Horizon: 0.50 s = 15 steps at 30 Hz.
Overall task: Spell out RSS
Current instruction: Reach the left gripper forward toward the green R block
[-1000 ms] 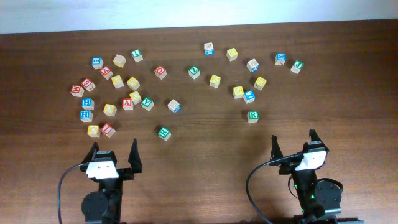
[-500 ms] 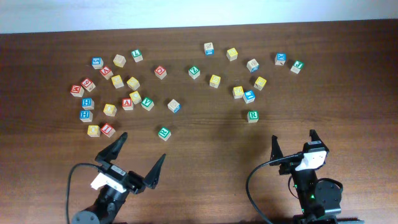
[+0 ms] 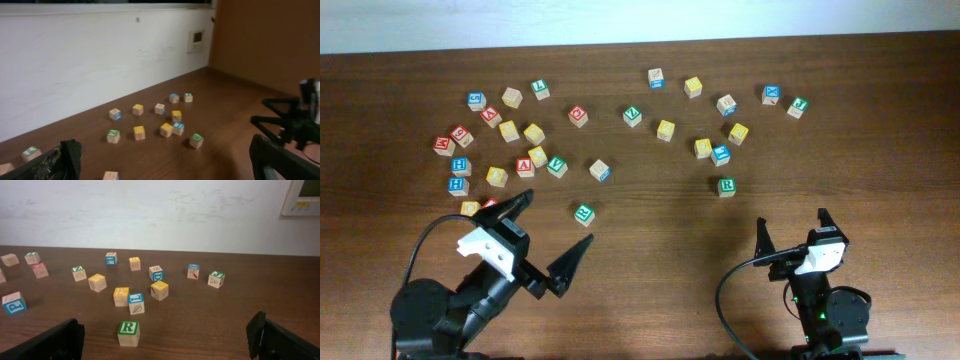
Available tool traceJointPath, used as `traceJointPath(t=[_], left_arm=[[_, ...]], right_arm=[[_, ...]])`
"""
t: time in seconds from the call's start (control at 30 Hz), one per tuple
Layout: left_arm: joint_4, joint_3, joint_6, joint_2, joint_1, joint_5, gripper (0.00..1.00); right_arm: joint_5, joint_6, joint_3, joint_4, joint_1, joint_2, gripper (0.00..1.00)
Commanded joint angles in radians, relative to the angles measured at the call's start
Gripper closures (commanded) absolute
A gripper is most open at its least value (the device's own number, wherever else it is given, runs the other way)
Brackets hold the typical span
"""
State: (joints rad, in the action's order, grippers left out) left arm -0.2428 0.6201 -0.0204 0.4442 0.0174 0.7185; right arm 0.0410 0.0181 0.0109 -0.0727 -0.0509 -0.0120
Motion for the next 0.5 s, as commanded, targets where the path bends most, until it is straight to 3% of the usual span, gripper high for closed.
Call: traceJointPath(t=[0.0,0.07,0.2,0.27,0.33,0.47], left_arm=[[-0.003,0.033,0.008,0.006,0.003,0.071,0.01],[-0.069,0.079,0.008,0.031,0.003,0.056,0.01],[-0.547,0.392,-0.008,0.264,0.003,-0.208,0.01],[-0.606,0.461,-0.006,0.351,0.003,-0.156,0.01],[-0.645,0.466,-0.007,0.402,0.003,-0.009,0.01],[-0.656,0.467,0.047,0.480,-0.002,-0.066,0.01]], right_arm=[[-0.008,-0.003,-0.005,-0.006,0.006,0.006,0.02],[-0.008,-0.003,-0.005,-0.006,0.006,0.006,0.02],[-0.008,-0.003,-0.005,-0.006,0.006,0.006,0.02],[-0.008,-0.003,-0.005,-0.006,0.006,0.006,0.02],[-0.008,-0.003,-0.005,-0.006,0.006,0.006,0.02],[-0.008,-0.003,-0.005,-0.006,0.006,0.006,0.02]])
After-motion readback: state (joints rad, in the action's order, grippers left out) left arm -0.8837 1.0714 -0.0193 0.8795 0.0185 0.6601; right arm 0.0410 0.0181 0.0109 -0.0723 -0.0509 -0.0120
